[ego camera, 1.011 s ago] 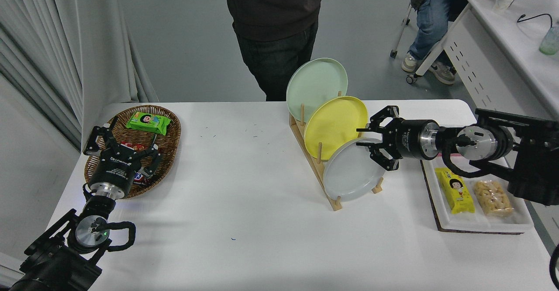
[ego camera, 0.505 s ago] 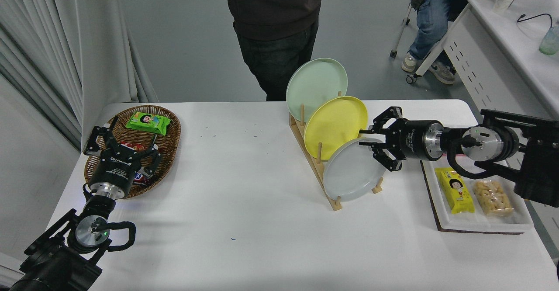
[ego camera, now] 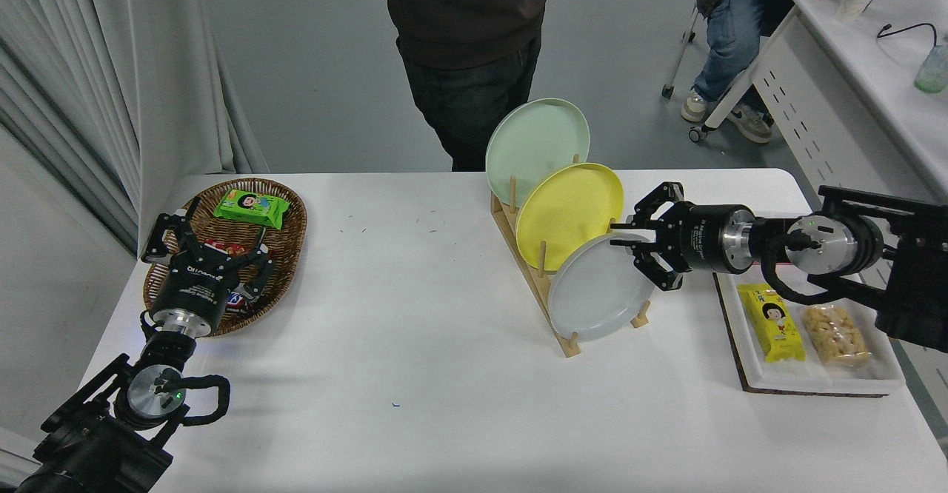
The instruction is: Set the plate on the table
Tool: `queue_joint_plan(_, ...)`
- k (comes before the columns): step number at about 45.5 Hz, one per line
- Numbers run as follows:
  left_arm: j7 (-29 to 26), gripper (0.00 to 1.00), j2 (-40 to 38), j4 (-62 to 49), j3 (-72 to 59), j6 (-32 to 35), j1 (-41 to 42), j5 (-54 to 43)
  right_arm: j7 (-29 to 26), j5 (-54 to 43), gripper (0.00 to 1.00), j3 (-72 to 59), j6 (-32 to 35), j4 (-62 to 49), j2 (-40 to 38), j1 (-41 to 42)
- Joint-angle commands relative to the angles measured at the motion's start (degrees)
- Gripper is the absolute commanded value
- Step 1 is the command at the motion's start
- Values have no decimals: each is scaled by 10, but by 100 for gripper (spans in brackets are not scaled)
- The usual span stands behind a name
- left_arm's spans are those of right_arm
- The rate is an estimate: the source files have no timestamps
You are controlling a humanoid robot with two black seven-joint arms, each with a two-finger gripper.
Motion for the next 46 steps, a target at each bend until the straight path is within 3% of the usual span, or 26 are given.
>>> queue_joint_plan(1, 0, 98, 0, 0, 0, 0, 0, 0, 0, 1, 19, 0, -3, -3, 1, -1)
queue_joint_plan(6, 0, 98, 0, 0, 0, 0, 0, 0, -1, 1, 13, 1, -8, -3, 1, -2)
queue_joint_plan(31, 0, 98, 0, 0, 0, 0, 0, 0, -11, 12, 13, 14, -20, -4, 1, -2)
queue_joint_plan(46, 0, 98, 0, 0, 0, 0, 0, 0, -11, 11, 8, 14, -20, -4, 1, -3)
